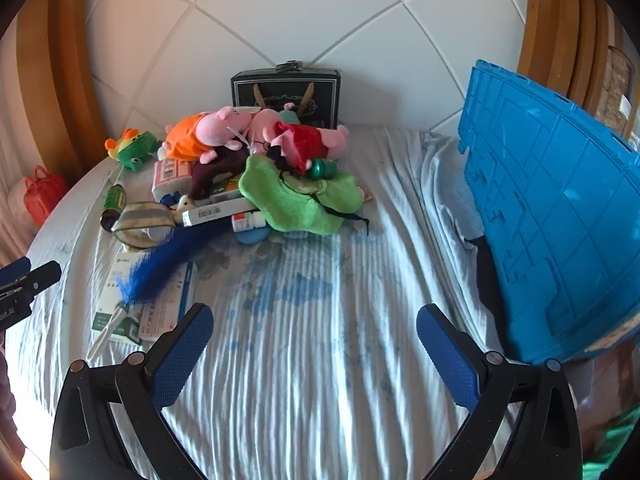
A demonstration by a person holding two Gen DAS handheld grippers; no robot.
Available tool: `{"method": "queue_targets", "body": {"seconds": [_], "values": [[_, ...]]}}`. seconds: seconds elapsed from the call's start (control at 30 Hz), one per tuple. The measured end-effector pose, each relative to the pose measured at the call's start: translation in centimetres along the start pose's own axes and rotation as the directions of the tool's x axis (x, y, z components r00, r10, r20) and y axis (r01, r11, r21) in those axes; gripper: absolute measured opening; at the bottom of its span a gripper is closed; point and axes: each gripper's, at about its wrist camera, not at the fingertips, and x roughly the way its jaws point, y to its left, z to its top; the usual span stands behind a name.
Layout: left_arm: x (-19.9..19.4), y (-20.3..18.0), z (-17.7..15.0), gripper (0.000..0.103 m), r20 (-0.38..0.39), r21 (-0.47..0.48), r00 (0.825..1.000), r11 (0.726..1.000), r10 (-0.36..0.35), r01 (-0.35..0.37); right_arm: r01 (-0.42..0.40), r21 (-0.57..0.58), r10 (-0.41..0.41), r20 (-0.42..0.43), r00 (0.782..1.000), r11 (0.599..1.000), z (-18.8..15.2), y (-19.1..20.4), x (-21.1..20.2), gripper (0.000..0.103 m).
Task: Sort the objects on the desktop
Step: 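Grasp the white-green deodorant patch box with the left tool while the right tool reaches toward the paracetamol box, then grasp the white-blue paracetamol box with the right tool while the left tool lifts its box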
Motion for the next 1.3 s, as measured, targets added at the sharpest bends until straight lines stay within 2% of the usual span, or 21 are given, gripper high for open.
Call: {"method": "queue_targets", "body": {"seconds": [0.1, 0.4, 0.63, 0.73, 0.77, 0.8, 0.87, 0.9, 0.93, 0.97, 1.0, 1.07, 1.17, 1.3], "values": [[1.3, 0.5, 0.5, 0.080, -0.026, -0.017, 1.000, 1.000, -0.006, 0.005, -0.008, -0.012, 0.008, -0.012, 1.000, 1.000, 0.7, 0.2, 1.1, 0.103], [6.9, 2.5, 0.9, 0.080, -0.135, -0.030, 0.990, 0.998, 0.043, -0.047, -0.050, -0.069, 0.045, -0.076, 0.996, 0.996, 3.4, 2.1, 5.8, 0.103], [13.3, 3.6, -0.6, 0.080, -0.280, -0.037, 0.959, 0.998, 0.045, -0.058, -0.086, -0.107, 0.067, -0.173, 0.983, 0.990, 4.0, 3.9, 10.3, 0.103], [15.4, 2.7, -1.4, 0.080, -0.337, -0.019, 0.942, 1.000, 0.007, -0.015, -0.094, -0.106, 0.071, -0.208, 0.975, 0.990, 3.8, 4.1, 11.7, 0.103], [15.5, 2.3, -1.4, 0.080, -0.323, -0.029, 0.946, 0.999, -0.026, 0.018, -0.095, -0.105, 0.070, -0.219, 0.973, 0.990, 3.7, 4.1, 12.1, 0.103], [15.7, 1.8, -1.4, 0.080, -0.332, -0.024, 0.942, 0.999, -0.042, 0.036, -0.094, -0.103, 0.068, -0.229, 0.971, 0.990, 3.7, 4.2, 12.4, 0.103], [16.9, 0.4, -1.7, 0.080, -0.370, 0.031, 0.929, 0.999, -0.027, 0.042, -0.099, -0.100, 0.072, -0.251, 0.965, 0.990, 3.7, 4.4, 13.2, 0.103], [17.5, 0.1, -2.0, 0.085, -0.377, 0.052, 0.926, 0.998, -0.011, 0.033, -0.108, -0.098, 0.079, -0.263, 0.962, 0.989, 3.7, 4.5, 13.6, 0.103], [17.6, 0.2, -2.0, 0.086, -0.359, 0.033, 0.933, 0.998, -0.031, 0.046, -0.120, -0.097, 0.089, -0.273, 0.958, 0.988, 3.7, 4.8, 13.9, 0.103], [17.7, 0.6, -2.0, 0.085, -0.369, 0.006, 0.928, 0.999, -0.046, 0.052, -0.133, -0.099, 0.100, -0.281, 0.954, 0.986, 3.7, 5.2, 14.2, 0.103], [17.5, 1.1, -1.8, 0.078, -0.368, -0.019, 0.928, 0.998, -0.055, 0.052, -0.144, -0.103, 0.109, -0.288, 0.951, 0.984, 3.7, 5.6, 14.4, 0.103], [16.9, 2.3, -1.8, 0.078, -0.356, -0.018, 0.934, 1.000, -0.019, 0.013, -0.178, -0.111, 0.137, -0.306, 0.942, 0.978, 3.6, 6.6, 14.9, 0.103], [16.0, 4.5, -2.3, 0.078, -0.335, -0.007, 0.941, 0.998, 0.057, -0.063, -0.240, -0.105, 0.190, -0.352, 0.917, 0.965, 3.2, 8.4, 16.0, 0.103], [15.3, 7.2, -3.3, 0.078, -0.341, -0.052, 0.938, 0.995, 0.064, -0.086, -0.304, -0.133, 0.222, -0.427, 0.876, 0.943, 2.2, 11.8, 17.5, 0.094]]}}
